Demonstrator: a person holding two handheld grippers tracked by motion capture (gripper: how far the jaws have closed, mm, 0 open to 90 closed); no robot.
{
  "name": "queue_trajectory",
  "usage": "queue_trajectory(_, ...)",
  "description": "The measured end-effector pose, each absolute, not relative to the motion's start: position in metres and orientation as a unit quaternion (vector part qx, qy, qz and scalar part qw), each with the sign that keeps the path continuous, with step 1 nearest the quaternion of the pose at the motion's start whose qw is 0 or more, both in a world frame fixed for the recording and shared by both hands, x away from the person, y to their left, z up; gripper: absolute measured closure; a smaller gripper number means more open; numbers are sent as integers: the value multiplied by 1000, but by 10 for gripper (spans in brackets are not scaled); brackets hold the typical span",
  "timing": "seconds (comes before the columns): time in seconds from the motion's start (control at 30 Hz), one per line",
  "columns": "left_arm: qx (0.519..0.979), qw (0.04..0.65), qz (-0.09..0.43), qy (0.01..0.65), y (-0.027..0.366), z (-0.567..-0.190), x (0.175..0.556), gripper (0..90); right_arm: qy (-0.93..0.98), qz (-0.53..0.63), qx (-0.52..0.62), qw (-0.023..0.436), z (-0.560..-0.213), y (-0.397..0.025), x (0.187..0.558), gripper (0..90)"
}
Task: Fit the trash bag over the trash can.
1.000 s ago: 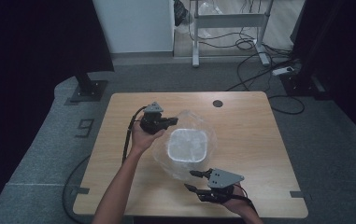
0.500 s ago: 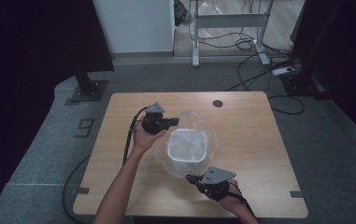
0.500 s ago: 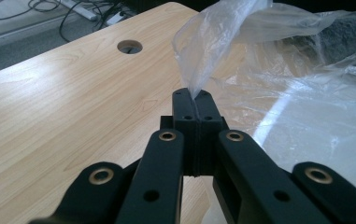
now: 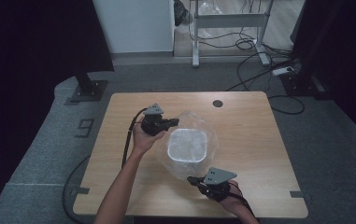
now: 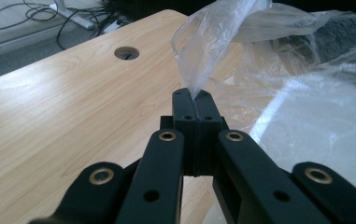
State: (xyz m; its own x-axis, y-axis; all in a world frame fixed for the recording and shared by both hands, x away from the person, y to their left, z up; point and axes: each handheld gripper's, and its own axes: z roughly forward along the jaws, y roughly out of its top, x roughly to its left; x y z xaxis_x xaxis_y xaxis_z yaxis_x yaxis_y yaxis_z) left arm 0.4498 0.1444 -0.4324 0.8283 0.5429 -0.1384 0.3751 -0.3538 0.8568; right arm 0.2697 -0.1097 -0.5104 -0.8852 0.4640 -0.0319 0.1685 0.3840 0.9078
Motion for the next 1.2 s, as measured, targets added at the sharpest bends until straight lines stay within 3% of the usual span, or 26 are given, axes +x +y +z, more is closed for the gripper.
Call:
queue_trajectory(0.8, 810, 508, 70, 286, 157, -460, 455, 900, 835, 499, 195, 125, -530, -107, 274, 892)
queue_trajectory(1.2, 825, 485, 59, 286, 149, -470, 457, 900, 847, 479, 200, 114, -538, -105, 275, 892)
